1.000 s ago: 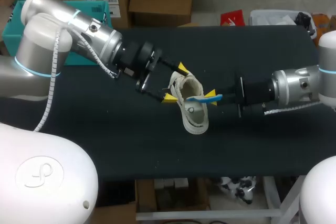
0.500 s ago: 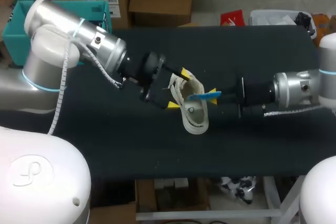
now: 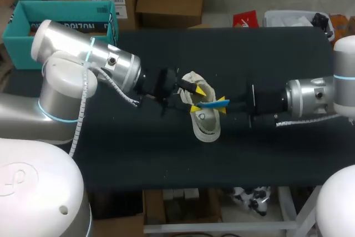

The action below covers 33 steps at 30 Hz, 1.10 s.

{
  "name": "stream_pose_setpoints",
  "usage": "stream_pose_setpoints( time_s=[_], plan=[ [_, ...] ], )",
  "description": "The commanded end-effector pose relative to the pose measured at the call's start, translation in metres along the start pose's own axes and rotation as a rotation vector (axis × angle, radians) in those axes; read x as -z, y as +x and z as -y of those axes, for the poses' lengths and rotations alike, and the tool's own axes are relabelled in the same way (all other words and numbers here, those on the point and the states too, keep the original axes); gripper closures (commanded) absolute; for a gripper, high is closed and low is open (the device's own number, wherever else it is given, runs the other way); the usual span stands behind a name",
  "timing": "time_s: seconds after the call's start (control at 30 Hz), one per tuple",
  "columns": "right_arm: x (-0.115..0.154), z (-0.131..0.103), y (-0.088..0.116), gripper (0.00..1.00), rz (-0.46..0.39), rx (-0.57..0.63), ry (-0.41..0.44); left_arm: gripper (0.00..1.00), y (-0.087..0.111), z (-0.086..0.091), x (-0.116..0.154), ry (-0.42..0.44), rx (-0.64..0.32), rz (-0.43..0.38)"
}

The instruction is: Open the shoe tongue, take the insole out of the shoe, put the insole back into the shoe, and pack the shoe into the shoebox

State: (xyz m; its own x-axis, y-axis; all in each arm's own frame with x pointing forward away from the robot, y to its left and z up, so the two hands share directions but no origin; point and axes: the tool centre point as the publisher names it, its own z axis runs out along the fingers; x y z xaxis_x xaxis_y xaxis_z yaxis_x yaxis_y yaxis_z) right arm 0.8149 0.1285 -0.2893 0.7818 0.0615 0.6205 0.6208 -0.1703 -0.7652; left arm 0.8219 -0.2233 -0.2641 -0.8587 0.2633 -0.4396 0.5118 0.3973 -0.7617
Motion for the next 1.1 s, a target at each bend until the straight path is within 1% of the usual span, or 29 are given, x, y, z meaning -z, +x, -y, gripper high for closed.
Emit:
stream_pose_setpoints(
  time_s=[0.03,0.1,0.27,0.33,0.47,0.5,0.53,0.57,0.6,0.63,0.67,0.9,1.1],
  plan=[
    [-0.004,-0.006,-0.001,1.0,0.001,-0.001,0.007,0.6,-0.004,-0.006,-0.012,-0.02,0.007,-0.018],
    [-0.005,-0.009,-0.001,1.0,0.01,0.002,0.007,0.6,-0.004,-0.009,-0.013,-0.036,0.013,-0.019],
    [-0.004,-0.014,-0.002,1.0,0.009,0.006,0.002,0.62,-0.003,-0.015,-0.016,-0.074,0.017,-0.017],
    [-0.004,-0.016,-0.002,1.0,0.008,0.007,-0.002,0.71,-0.003,-0.018,-0.017,-0.086,0.018,-0.015],
    [-0.002,-0.019,-0.002,1.0,0.005,0.01,-0.008,0.71,-0.001,-0.023,-0.021,-0.107,0.022,-0.024],
    [-0.002,-0.019,-0.002,1.0,0.005,0.011,-0.009,0.73,0.0,-0.025,-0.022,-0.117,0.025,-0.025],
    [-0.002,-0.019,-0.002,1.0,0.005,0.013,-0.01,0.81,0.0,-0.026,-0.023,-0.121,0.023,-0.026],
    [-0.002,-0.02,-0.003,1.0,0.006,0.017,-0.013,0.84,0.001,-0.026,-0.024,-0.122,0.023,-0.026],
    [-0.002,-0.02,-0.003,1.0,0.007,0.021,-0.016,0.89,0.002,-0.027,-0.024,-0.129,0.02,-0.028],
    [-0.002,-0.02,-0.002,1.0,0.009,0.025,-0.016,0.99,0.002,-0.028,-0.024,-0.133,0.016,-0.029],
    [-0.002,-0.021,-0.002,1.0,0.008,0.03,-0.018,1.0,0.003,-0.028,-0.024,-0.132,0.014,-0.032],
    [-0.004,-0.025,-0.002,1.0,0.007,0.032,-0.024,1.0,0.003,-0.033,-0.025,-0.153,0.011,-0.038],
    [-0.005,-0.021,-0.005,1.0,-0.002,0.041,-0.036,1.0,0.003,-0.028,-0.022,-0.159,-0.014,-0.051]
  ],
)
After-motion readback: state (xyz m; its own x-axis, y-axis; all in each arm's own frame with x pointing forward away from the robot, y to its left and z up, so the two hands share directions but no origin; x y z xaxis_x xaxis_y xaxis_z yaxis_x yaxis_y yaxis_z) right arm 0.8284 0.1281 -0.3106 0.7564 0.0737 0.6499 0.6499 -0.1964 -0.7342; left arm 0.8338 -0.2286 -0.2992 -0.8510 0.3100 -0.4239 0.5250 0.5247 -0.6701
